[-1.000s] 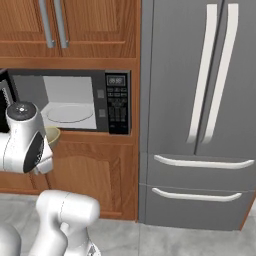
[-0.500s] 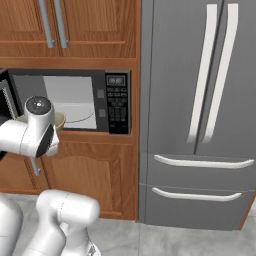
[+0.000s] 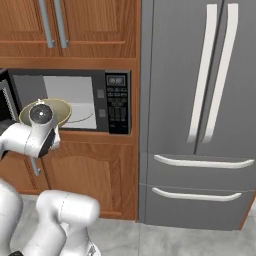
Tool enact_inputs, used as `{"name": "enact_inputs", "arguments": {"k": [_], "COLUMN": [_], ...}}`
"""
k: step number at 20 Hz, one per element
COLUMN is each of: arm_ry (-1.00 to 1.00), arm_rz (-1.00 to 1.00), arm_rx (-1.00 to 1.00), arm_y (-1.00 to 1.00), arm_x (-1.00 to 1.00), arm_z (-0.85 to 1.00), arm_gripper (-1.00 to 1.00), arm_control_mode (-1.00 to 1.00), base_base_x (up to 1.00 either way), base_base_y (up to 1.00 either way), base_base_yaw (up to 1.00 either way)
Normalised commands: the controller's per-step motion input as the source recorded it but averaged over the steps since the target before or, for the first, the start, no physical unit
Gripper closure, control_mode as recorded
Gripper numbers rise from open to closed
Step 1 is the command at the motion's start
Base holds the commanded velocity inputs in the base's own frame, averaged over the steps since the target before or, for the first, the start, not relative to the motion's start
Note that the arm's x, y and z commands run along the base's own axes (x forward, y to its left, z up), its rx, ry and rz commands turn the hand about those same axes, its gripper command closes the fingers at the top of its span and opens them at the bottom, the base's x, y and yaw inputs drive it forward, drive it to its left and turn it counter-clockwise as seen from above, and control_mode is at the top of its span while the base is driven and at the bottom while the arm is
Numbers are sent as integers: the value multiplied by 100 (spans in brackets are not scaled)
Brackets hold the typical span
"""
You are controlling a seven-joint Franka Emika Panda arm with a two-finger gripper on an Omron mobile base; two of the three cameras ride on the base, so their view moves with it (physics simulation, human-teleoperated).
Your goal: Remove the tangerine from the bowl and place it on the small plate. Then place the bowl with only the chicken drumstick in the microwave, close the door, and press the start button to microwave the chicken drumstick.
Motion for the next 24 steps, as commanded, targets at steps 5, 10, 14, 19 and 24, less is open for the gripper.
{"name": "enact_inputs", "arguments": {"k": [5,10,14,19,24], "arm_ry": [0,5,6,3,1], "arm_rz": [-3,0,0,0,0], "arm_rx": [3,0,0,0,0], "arm_y": [48,42,16,3,2], "arm_x": [82,73,69,66,56], "arm_z": [-10,-19,-29,-24,-22], "arm_gripper": [100,100,100,100,100], "arm_control_mode": [-100,-100,-100,-100,-100], "base_base_x": [0,0,0,0,0], "base_base_y": [0,0,0,0,0], "base_base_yaw": [0,0,0,0,0]}}
